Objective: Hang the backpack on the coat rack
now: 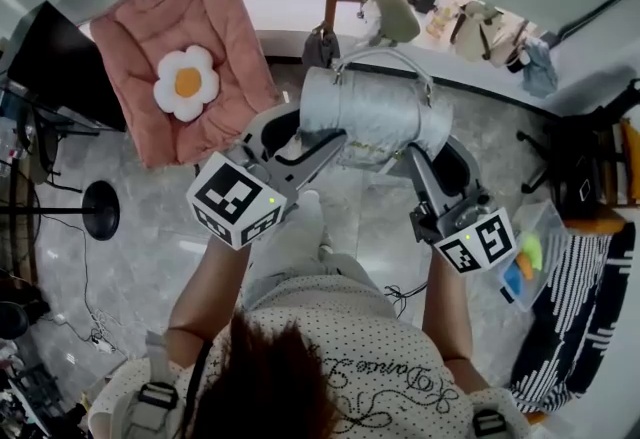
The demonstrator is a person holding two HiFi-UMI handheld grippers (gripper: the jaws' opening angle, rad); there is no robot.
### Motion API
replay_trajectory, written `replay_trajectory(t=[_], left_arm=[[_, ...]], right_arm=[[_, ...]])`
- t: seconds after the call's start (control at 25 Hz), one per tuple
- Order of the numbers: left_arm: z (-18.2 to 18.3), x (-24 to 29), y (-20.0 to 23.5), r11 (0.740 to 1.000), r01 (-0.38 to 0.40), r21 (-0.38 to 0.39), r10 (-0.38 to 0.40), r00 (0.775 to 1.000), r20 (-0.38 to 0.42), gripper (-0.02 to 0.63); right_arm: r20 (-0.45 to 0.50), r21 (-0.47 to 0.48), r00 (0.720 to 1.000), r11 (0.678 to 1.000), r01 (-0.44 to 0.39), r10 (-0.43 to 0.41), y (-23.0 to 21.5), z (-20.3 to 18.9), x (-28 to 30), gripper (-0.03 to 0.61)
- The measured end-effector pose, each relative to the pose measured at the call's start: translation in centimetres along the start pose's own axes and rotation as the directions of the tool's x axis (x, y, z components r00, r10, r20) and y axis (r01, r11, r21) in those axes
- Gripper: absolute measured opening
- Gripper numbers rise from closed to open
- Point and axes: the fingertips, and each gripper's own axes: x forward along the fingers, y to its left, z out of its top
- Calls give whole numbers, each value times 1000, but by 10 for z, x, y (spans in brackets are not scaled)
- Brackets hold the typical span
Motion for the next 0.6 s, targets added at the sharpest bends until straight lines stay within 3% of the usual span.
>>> replay_trajectory(t=[0.36,0.6], left_arm=[[18,81,102,998,58,-13,-58,998,3,196],[20,90,114,999,37,-15,-38,999,-6,198]], right_arm=[[0,-9,997,997,81,-81,-89,8,88,158],[-2,1,998,998,60,-60,-102,8,100,158]])
